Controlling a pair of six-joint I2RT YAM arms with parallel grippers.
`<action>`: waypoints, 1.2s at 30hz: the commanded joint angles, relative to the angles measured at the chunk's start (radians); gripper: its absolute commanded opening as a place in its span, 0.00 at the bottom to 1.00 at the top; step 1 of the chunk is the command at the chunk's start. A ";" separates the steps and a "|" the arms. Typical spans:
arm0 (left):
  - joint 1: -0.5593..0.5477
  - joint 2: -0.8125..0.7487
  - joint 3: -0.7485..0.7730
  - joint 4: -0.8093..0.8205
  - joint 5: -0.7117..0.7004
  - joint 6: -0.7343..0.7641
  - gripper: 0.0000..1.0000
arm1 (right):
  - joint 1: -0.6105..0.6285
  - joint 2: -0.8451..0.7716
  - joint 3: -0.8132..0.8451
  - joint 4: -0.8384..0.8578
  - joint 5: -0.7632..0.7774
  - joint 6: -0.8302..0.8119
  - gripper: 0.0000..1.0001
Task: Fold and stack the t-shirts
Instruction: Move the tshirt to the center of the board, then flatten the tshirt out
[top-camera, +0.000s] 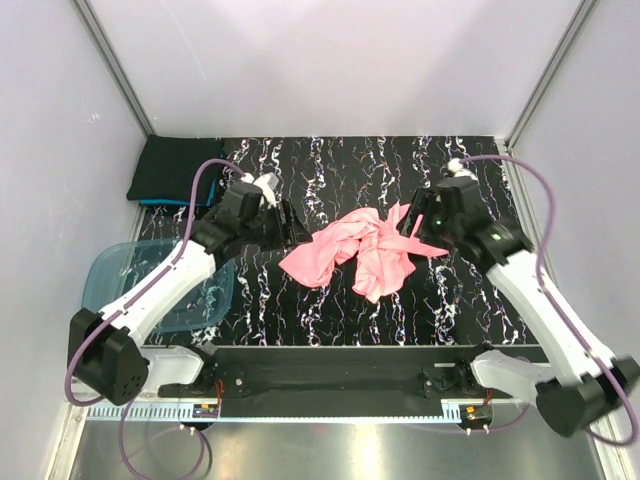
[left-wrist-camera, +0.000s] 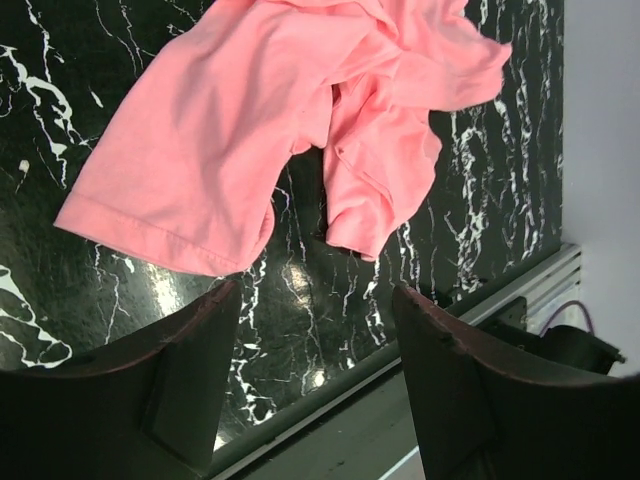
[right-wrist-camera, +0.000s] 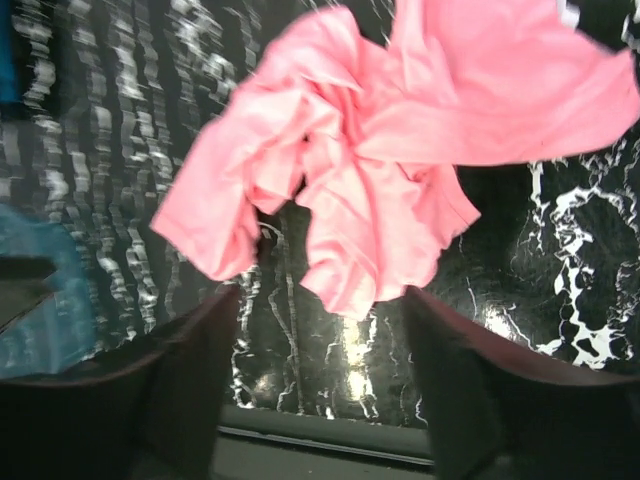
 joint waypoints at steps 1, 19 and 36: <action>-0.025 0.044 -0.043 0.033 -0.016 0.075 0.67 | 0.004 0.112 -0.041 0.090 0.024 0.057 0.69; -0.011 0.273 -0.154 0.117 -0.301 -0.031 0.77 | -0.215 0.485 -0.104 0.211 0.006 0.043 0.59; 0.041 0.412 -0.068 0.106 -0.280 -0.010 0.60 | -0.395 1.028 0.417 0.289 -0.198 -0.259 0.70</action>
